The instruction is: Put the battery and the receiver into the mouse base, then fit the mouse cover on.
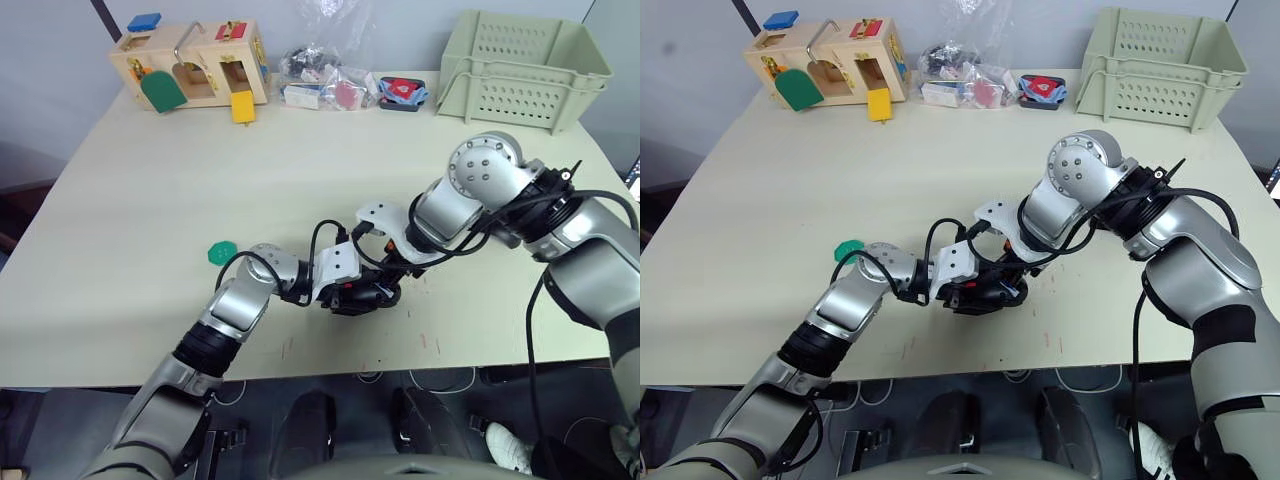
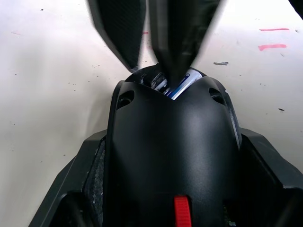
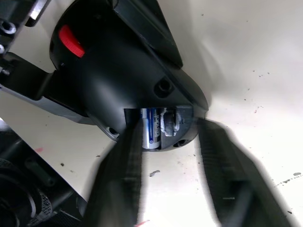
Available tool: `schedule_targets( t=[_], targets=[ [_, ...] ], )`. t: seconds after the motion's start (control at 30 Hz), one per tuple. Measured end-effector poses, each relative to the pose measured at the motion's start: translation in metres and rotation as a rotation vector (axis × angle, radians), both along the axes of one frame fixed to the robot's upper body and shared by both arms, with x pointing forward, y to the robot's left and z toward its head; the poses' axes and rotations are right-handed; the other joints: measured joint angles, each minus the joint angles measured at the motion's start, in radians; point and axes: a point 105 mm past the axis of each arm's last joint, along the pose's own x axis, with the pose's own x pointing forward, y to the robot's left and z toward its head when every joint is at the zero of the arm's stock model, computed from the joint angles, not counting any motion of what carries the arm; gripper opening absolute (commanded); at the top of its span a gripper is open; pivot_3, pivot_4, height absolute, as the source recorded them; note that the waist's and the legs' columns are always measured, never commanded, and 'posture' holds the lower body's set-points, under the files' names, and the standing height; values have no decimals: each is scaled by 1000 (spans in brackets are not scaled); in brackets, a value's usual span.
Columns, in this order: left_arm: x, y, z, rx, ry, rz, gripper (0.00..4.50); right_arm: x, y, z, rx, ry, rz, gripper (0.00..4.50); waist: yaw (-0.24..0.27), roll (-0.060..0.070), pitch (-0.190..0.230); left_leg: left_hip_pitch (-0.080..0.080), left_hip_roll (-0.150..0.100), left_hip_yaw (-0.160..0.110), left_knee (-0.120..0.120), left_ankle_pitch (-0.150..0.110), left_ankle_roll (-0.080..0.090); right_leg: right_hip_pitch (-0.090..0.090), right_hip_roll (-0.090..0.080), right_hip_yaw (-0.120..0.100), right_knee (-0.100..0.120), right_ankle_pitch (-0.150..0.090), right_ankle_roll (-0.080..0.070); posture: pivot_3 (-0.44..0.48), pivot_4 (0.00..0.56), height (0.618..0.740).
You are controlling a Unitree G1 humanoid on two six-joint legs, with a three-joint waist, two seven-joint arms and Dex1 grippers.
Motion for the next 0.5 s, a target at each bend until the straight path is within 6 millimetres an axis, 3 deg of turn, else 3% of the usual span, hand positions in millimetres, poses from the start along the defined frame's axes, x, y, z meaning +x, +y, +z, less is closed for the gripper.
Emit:
schedule_targets(
  t=[0.23, 0.5],
  targets=[
    [0, 0, 0, 0, 0, -1, 2964, 0, -7, 4, 11, 2, -7, 1752, 0, 0, 0, 0, 0, 0, 0, 0, 0, 0, 0, 0, -1, 0, 0, 0, 150, 740],
    [0, 1, -1, 2, 3, 1, 2964, -14, -21, 19, 49, -16, 57, 1752, 1, 0, 0, 0, 0, 0, -1, 0, 0, 0, 0, 0, -1, 0, 0, 0, 150, 740]
  ],
)
